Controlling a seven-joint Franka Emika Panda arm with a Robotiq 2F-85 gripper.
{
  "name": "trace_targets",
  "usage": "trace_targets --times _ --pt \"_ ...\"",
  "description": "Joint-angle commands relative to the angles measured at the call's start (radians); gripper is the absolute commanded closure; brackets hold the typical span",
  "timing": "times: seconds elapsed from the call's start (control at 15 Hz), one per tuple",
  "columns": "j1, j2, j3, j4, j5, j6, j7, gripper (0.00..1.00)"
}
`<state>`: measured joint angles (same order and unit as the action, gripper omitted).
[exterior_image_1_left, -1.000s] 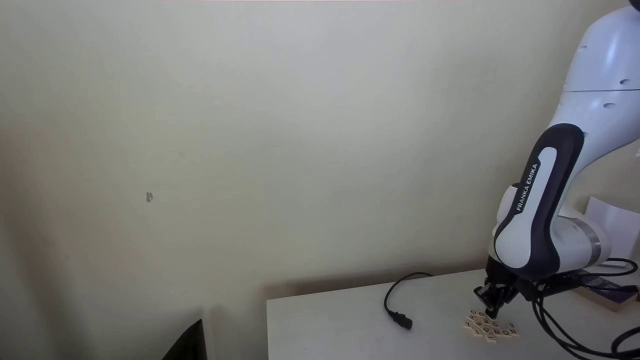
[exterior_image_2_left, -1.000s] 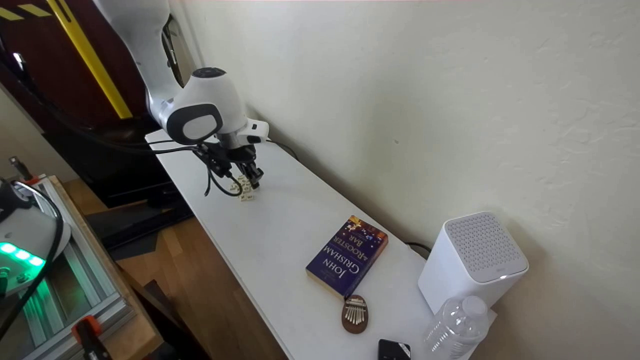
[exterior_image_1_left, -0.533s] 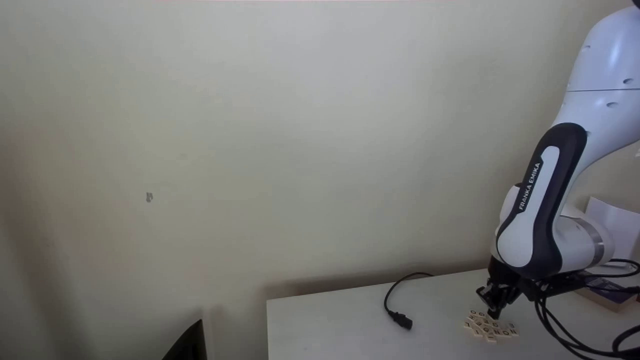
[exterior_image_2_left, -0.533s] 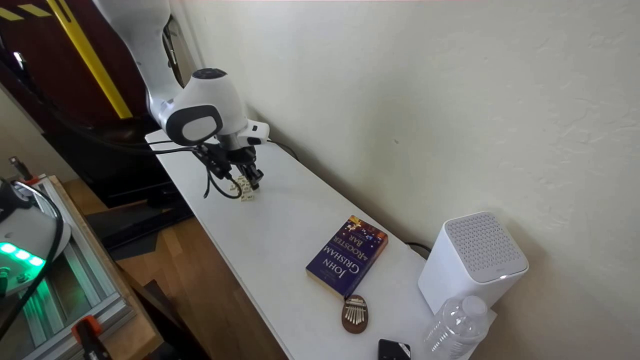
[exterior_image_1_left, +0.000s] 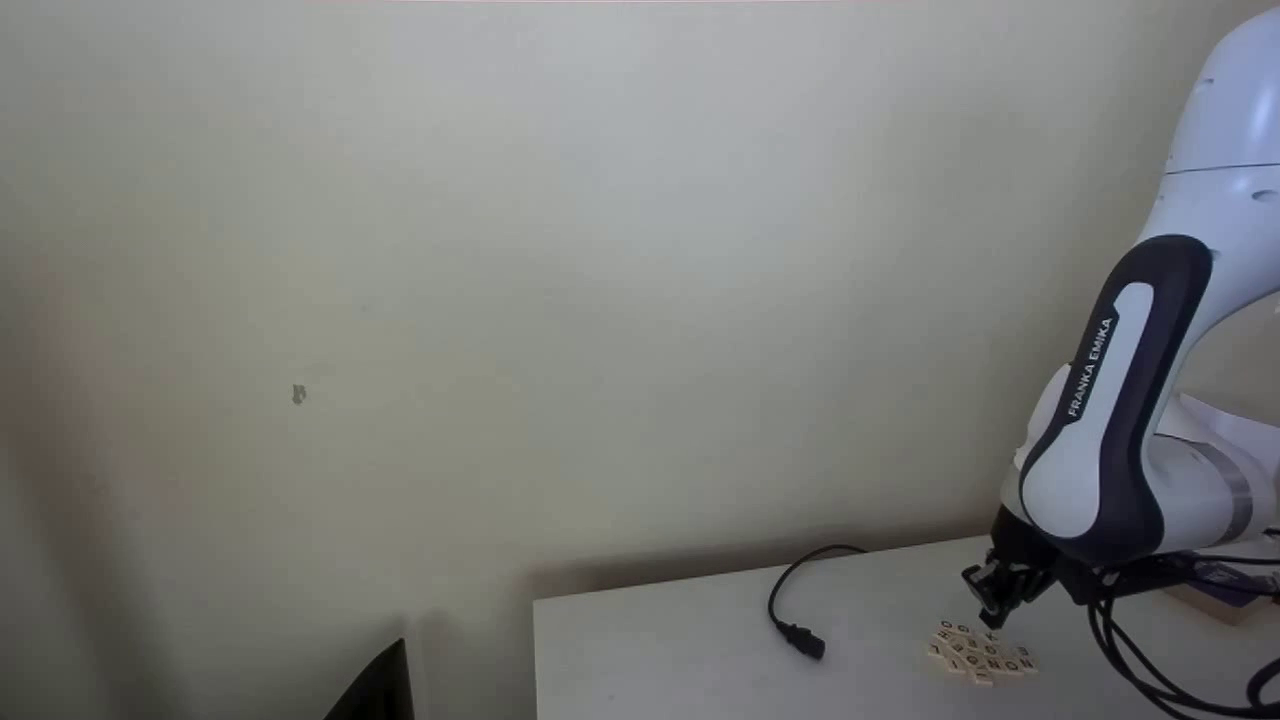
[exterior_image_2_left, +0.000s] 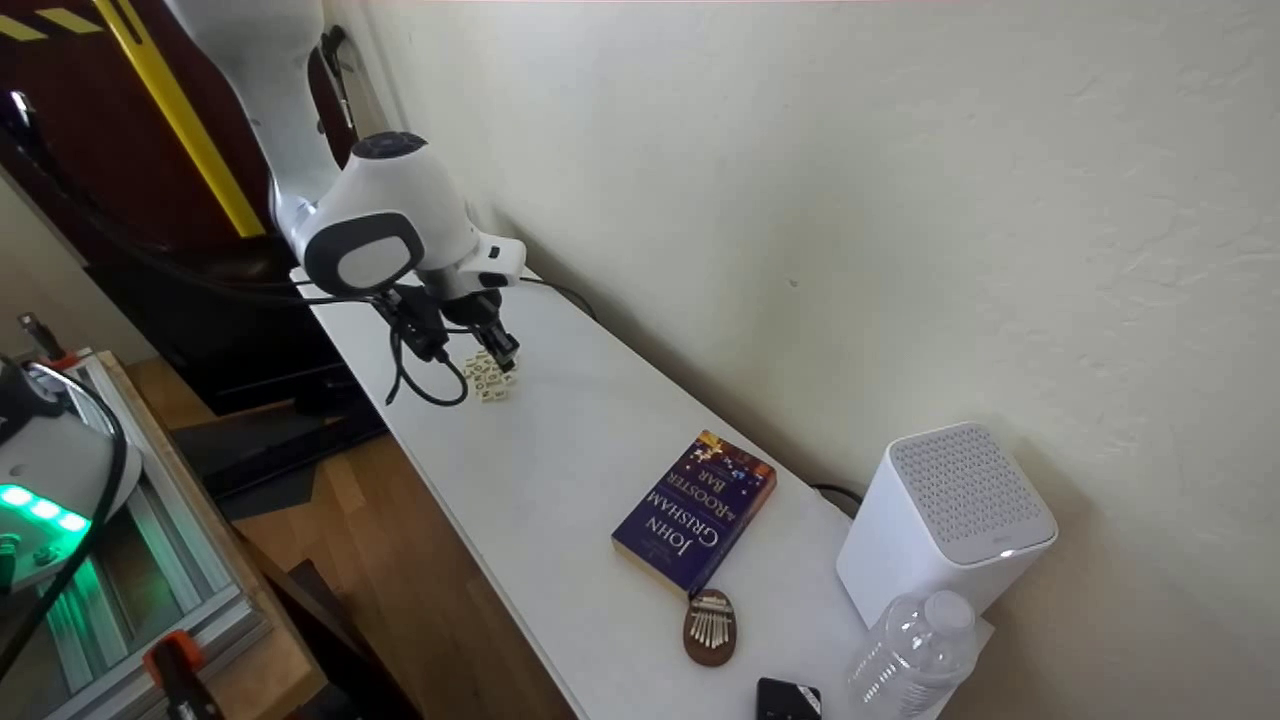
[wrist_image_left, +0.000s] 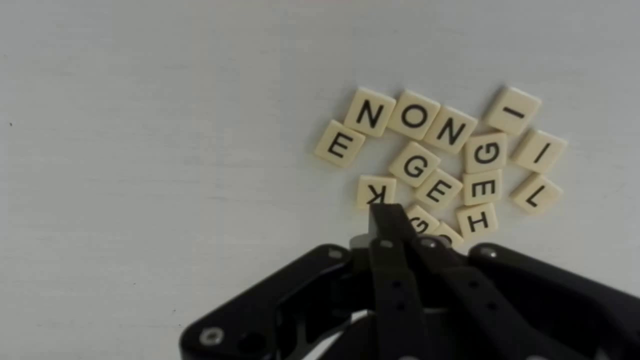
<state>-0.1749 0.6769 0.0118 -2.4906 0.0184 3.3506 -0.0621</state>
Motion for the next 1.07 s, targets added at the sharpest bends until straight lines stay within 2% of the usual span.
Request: trace_targets --times 0.0,0.33,1.0 --pt "-0.033 -0.049 0.011 -0.062 -0.037 0.013 0.008 1.00" --pt "-0.029 -0.066 -0.011 -0.084 -0.015 -0.026 0.028 1.00" --pt "-0.014 -0.009 -0.026 -0.029 -0.013 -0.043 0.033 1.00"
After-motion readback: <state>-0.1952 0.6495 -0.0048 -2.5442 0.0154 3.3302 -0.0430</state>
